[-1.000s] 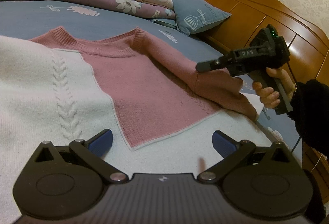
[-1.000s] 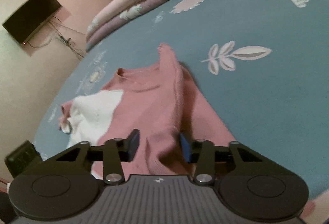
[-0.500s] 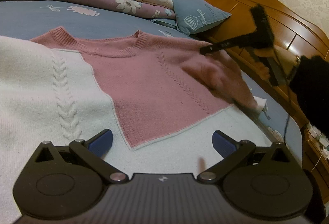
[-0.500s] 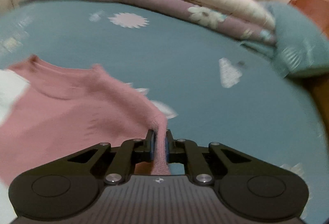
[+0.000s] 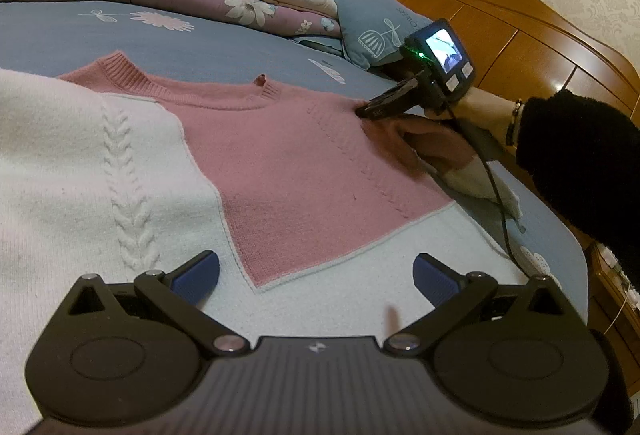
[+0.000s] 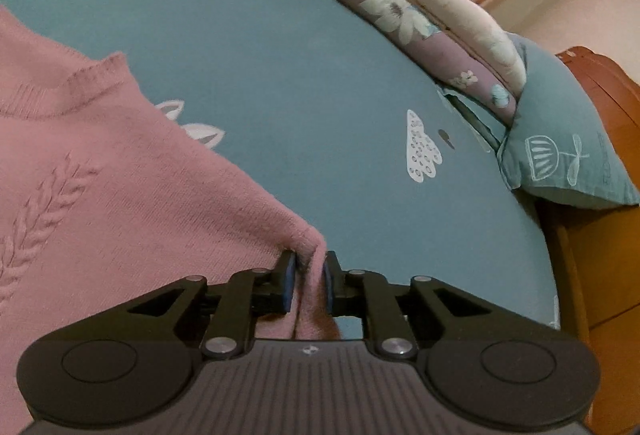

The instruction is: Fold clothes

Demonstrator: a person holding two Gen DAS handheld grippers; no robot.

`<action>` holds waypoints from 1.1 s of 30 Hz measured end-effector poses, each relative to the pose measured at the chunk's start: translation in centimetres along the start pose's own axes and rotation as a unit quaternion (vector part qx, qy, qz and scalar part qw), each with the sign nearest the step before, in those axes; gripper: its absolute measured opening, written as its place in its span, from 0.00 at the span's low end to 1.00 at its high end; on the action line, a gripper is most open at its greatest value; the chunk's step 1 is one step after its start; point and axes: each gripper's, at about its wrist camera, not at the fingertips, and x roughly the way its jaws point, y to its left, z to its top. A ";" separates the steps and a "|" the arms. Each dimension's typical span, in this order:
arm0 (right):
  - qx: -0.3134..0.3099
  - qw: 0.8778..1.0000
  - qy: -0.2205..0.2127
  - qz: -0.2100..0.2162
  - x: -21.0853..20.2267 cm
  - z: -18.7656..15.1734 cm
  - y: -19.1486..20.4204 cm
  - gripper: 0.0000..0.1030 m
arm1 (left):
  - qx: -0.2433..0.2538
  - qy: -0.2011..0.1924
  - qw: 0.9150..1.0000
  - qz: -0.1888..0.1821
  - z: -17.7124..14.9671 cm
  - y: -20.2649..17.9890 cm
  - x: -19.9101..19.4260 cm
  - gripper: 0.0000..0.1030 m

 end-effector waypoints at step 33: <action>0.156 0.979 -0.041 0.127 -6.9 3.1 -3.4 0.46 | -0.002 -0.001 1.000 -0.002 0.0 0.0 0.0 0.99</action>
